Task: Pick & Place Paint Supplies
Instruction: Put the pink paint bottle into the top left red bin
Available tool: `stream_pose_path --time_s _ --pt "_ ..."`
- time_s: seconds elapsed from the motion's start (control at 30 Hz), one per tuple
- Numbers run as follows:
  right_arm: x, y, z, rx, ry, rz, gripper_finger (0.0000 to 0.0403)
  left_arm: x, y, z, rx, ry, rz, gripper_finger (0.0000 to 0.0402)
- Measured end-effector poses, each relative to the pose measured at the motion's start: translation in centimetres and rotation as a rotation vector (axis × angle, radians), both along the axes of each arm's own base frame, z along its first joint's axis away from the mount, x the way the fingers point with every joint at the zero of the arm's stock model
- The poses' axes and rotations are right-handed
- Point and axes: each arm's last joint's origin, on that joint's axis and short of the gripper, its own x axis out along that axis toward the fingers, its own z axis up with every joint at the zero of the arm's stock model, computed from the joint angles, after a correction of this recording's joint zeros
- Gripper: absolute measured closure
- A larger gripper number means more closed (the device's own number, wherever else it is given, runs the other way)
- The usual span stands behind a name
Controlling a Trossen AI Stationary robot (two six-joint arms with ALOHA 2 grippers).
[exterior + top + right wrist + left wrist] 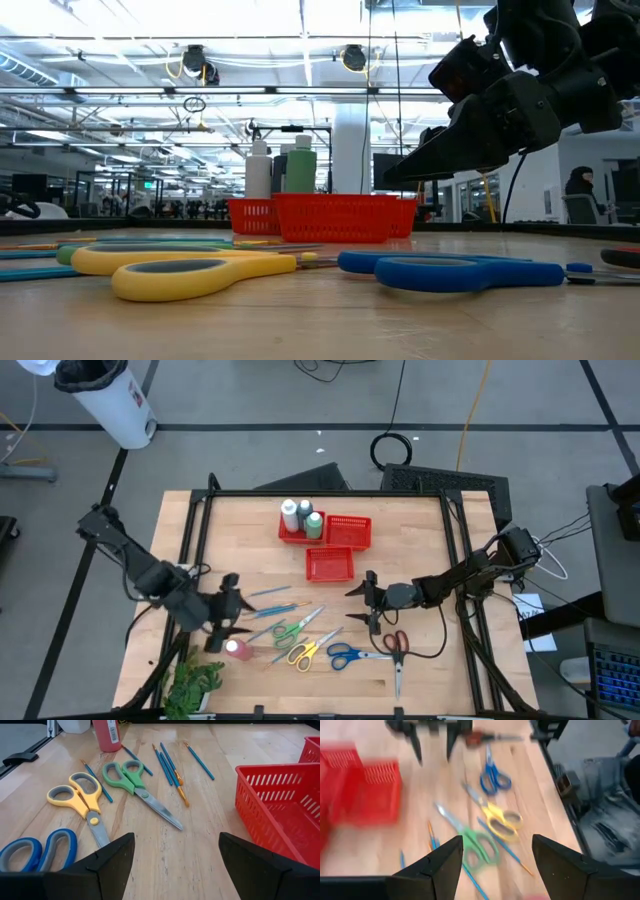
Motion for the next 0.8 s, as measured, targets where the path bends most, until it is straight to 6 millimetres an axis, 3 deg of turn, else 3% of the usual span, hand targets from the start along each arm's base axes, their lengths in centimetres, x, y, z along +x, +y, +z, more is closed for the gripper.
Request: stream_pose_path --time_s 0.13,0.43,0.8 --pt "0.0 0.0 0.0 0.001 -0.003 0.0 0.0122 -1.0 -0.2 -0.8 -0.08 0.117 0.103 0.0158" --pt "0.0 0.0 0.0 -0.005 0.004 0.001 0.0122 -1.0 -1.4 -1.9 -0.271 0.335 0.118 0.0158" --pt "0.0 0.0 0.1 -0.051 -0.009 0.019 0.0122 0.0 -2.9 -3.8 -0.264 0.466 0.121 0.0158"
